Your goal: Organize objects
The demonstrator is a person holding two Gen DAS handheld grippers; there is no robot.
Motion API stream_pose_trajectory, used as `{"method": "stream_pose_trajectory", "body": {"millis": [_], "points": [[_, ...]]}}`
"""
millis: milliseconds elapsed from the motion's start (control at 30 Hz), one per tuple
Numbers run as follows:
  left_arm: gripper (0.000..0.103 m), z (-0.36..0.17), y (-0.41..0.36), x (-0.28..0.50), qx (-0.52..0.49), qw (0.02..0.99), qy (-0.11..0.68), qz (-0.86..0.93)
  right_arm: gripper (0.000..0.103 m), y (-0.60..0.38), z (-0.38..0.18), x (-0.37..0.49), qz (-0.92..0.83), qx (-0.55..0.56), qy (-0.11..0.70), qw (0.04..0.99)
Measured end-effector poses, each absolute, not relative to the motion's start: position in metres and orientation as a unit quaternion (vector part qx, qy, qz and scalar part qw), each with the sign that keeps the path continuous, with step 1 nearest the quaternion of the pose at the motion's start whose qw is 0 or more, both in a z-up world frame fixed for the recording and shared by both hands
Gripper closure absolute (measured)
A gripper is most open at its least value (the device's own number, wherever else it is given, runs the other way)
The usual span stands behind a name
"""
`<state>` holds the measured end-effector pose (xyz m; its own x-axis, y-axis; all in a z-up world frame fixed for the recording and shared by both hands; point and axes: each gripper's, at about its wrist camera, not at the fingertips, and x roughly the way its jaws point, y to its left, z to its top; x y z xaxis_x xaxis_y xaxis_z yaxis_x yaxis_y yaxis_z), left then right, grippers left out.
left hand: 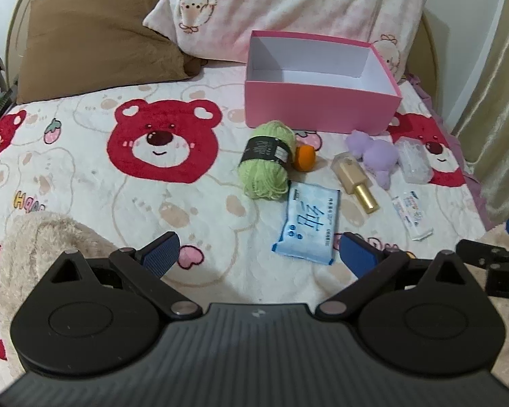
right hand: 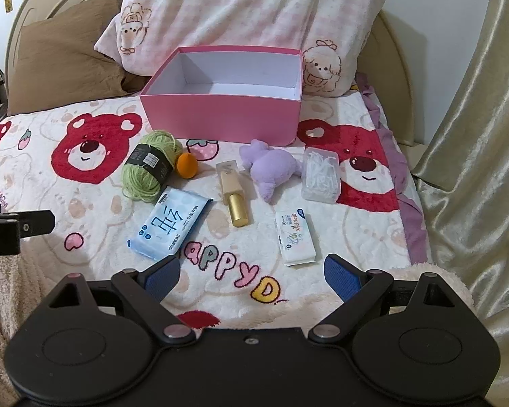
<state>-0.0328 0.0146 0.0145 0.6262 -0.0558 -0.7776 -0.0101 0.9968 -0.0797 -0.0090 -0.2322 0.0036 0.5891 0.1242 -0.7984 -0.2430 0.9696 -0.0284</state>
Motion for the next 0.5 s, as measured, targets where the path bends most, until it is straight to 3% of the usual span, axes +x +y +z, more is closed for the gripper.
{"method": "stream_pose_trajectory", "body": {"millis": [500], "points": [[0.001, 0.0138, 0.0088, -0.0317, -0.021, 0.900, 0.434, -0.012, 0.009, -0.2326, -0.0014, -0.0073, 0.101, -0.070, 0.447, 0.886]]}}
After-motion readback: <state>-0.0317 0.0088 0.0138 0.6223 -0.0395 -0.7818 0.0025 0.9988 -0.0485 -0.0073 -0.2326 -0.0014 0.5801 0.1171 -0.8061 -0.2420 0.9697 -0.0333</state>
